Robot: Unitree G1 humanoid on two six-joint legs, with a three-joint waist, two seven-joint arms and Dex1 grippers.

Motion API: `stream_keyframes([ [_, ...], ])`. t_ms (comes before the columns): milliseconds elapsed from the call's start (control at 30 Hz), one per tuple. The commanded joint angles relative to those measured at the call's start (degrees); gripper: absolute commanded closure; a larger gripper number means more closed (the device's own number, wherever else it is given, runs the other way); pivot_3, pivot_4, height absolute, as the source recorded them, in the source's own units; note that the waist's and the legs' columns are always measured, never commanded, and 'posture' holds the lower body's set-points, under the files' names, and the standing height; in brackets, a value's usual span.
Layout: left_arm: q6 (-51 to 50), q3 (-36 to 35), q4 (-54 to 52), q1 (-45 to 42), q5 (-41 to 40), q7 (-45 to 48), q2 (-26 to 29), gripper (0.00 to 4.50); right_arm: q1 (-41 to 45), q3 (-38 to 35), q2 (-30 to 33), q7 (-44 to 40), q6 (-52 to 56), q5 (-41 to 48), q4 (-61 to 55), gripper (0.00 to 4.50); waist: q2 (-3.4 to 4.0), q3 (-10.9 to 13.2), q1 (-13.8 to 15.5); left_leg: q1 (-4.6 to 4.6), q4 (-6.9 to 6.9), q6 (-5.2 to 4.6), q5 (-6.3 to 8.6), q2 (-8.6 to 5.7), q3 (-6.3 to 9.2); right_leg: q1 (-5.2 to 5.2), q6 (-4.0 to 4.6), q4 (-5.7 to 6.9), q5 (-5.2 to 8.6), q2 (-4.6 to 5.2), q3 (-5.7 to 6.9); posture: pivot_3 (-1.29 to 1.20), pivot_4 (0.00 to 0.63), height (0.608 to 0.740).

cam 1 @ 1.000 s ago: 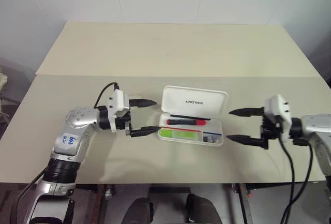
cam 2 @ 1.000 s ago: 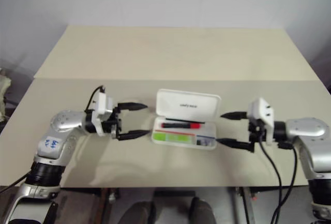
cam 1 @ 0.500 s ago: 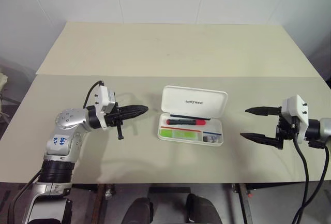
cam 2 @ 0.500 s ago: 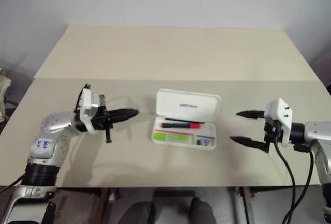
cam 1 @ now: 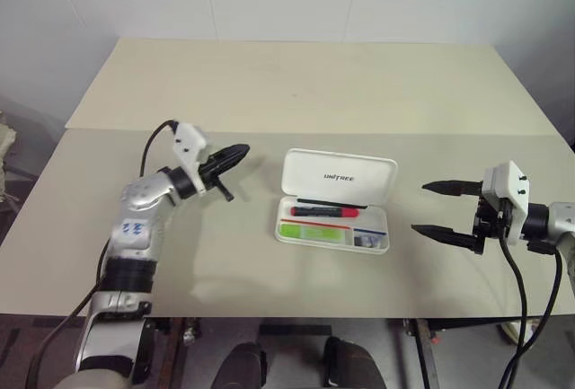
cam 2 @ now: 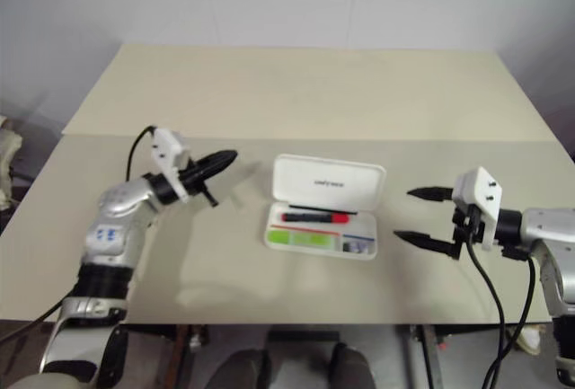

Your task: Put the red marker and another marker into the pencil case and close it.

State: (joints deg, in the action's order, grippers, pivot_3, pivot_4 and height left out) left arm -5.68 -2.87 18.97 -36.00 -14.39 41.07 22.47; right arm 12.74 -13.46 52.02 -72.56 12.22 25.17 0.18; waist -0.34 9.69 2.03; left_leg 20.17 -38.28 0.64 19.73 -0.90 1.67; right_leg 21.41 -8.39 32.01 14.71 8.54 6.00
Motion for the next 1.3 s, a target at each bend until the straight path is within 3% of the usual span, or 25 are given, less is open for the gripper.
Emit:
stream_keyframes([
  [33, 0.78, 2.04, 3.77, -3.68, 2.24, -1.31, -2.07, 4.47, 0.94, -0.4, 0.31, 0.57, -0.62, 0.35, -1.5, 0.0, -0.01, 0.0, -0.01, 0.0, 0.01, 0.0, 0.0, 0.01, -0.02, 0.01, 0.0, -0.01, 0.0, 0.0, 0.0, 0.0, 0.15, 0.74],
  [333, 3.71, 6.33, 8.97, -9.33, 2.07, 7.92, -6.2, 4.47, 0.61, -0.17, -0.25, 1.6, -0.53, 0.58, -2.53, 0.0, -0.03, 0.01, -0.15, 0.02, 0.04, 0.0, 0.0, 0.01, -0.07, 0.04, -0.01, -0.02, 0.0, 0.0, 0.03, 0.0, 0.15, 0.74],
  [633, 7.76, 7.14, 6.41, -8.0, 1.74, 20.06, -2.98, 4.47, 0.61, -0.33, -1.12, 2.79, 0.08, 1.49, -5.23, 0.0, -0.03, 0.02, -0.39, 0.01, 0.01, 0.0, 0.0, 0.04, -0.12, 0.04, -0.01, -0.02, 0.0, 0.0, 0.03, 0.0, 0.15, 0.74],
  [833, 6.84, 12.44, 0.65, -7.8, 3.04, 27.07, -0.84, 4.47, 2.36, -1.45, -0.02, 3.15, 6.16, 5.93, -7.27, 0.0, -0.03, 0.02, -0.33, 0.02, 0.02, 0.0, 0.0, 0.04, -0.12, 0.04, 0.0, -0.03, 0.0, 0.0, 0.03, 0.0, 0.15, 0.74],
  [1033, 4.68, 16.37, -3.84, -7.56, 2.86, 27.93, -3.08, 4.47, 3.01, -2.3, 2.43, 2.96, 14.58, 11.92, -13.53, 0.0, -0.03, 0.02, -0.26, 0.04, 0.01, -0.01, 0.0, 0.04, -0.1, 0.04, 0.0, -0.03, 0.0, 0.01, 0.03, 0.0, 0.15, 0.74],
  [1300, -0.71, 21.81, -5.12, -6.36, 6.52, 26.07, -4.8, 4.47, -2.4, -5.17, 4.56, 2.68, 14.67, 10.97, -15.69, 0.0, -0.04, 0.02, 0.67, 0.04, -0.02, -0.02, 0.01, 0.03, -0.11, 0.03, 0.0, -0.02, 0.0, 0.01, 0.03, 0.0, 0.15, 0.74],
])
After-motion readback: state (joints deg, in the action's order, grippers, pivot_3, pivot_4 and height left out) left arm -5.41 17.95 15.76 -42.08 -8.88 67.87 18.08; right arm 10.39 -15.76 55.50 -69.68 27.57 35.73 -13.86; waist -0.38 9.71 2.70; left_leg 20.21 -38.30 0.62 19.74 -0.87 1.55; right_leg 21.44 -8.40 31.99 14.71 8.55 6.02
